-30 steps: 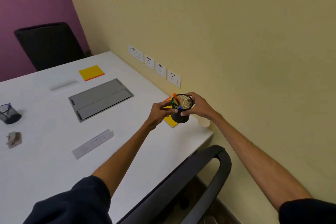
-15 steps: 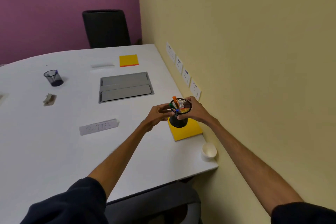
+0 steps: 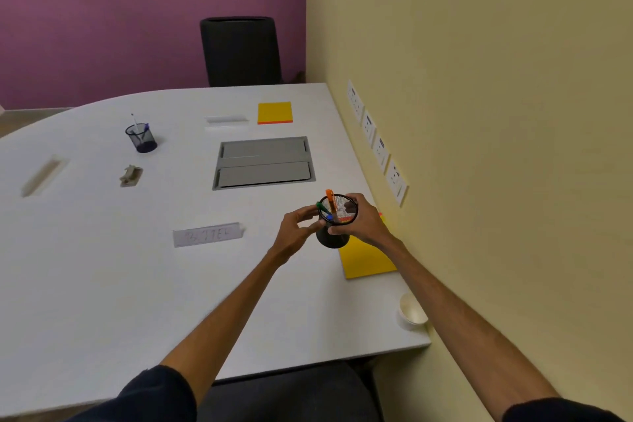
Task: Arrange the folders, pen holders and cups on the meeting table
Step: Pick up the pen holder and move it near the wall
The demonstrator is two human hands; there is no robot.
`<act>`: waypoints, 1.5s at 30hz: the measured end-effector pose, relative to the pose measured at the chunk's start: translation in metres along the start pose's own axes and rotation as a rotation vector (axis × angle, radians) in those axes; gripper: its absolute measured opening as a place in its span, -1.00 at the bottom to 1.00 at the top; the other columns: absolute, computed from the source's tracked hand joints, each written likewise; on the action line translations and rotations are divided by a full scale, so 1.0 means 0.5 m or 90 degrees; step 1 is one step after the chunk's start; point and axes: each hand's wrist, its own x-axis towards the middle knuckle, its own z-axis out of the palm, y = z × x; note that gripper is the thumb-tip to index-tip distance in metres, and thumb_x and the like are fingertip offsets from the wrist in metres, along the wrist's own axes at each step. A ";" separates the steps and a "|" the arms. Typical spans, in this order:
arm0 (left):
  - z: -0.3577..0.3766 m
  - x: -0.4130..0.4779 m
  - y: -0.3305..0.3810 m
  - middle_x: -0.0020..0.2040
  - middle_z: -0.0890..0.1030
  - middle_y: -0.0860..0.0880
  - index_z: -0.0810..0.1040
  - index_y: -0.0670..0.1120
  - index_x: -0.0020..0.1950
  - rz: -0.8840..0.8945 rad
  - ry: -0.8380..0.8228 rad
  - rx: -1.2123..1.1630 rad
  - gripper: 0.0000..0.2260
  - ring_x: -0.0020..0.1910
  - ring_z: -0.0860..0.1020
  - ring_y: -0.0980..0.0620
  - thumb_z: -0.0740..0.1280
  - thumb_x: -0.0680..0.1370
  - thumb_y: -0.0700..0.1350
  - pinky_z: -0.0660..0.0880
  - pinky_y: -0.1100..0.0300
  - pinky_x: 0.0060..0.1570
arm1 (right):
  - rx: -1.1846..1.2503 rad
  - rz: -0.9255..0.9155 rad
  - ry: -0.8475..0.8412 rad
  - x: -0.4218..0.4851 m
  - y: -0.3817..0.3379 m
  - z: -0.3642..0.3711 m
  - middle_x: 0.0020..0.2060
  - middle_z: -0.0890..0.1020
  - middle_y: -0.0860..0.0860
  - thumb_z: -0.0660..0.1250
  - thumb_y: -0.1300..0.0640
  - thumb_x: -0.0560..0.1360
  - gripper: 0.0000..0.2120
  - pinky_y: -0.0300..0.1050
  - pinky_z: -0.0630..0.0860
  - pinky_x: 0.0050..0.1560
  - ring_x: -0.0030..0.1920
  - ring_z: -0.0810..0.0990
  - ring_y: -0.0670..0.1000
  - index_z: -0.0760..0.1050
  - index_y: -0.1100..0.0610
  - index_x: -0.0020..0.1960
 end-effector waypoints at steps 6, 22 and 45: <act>0.027 0.029 -0.077 0.44 0.43 -0.03 0.39 -0.03 0.46 0.004 0.161 0.283 -0.54 0.43 0.38 -0.02 0.32 0.58 0.05 0.36 0.03 0.35 | -0.001 0.027 0.107 0.074 0.049 0.003 0.20 0.57 0.02 0.69 0.03 0.15 -0.14 -0.45 0.39 -0.06 0.16 0.52 -0.05 0.37 0.13 0.34; 0.067 0.298 -0.342 0.62 -0.08 -0.06 -0.07 -0.06 0.61 -0.121 0.125 0.524 -0.40 0.60 -0.09 -0.03 0.06 0.66 0.15 -0.03 -0.05 0.54 | 0.018 0.088 0.248 0.493 0.225 0.074 0.27 0.51 0.11 0.64 -0.01 0.25 -0.15 -0.18 0.48 0.08 0.27 0.50 0.12 0.31 0.21 0.38; 0.096 0.508 -0.513 0.62 -0.10 -0.03 -0.13 -0.05 0.61 -0.107 0.078 0.607 -0.40 0.59 -0.19 0.03 -0.23 0.64 0.22 -0.28 -0.14 0.54 | -0.052 0.109 0.325 0.779 0.368 0.113 0.34 0.46 0.11 0.60 -0.09 0.27 -0.07 0.00 0.56 0.18 0.30 0.49 0.13 0.24 0.19 0.47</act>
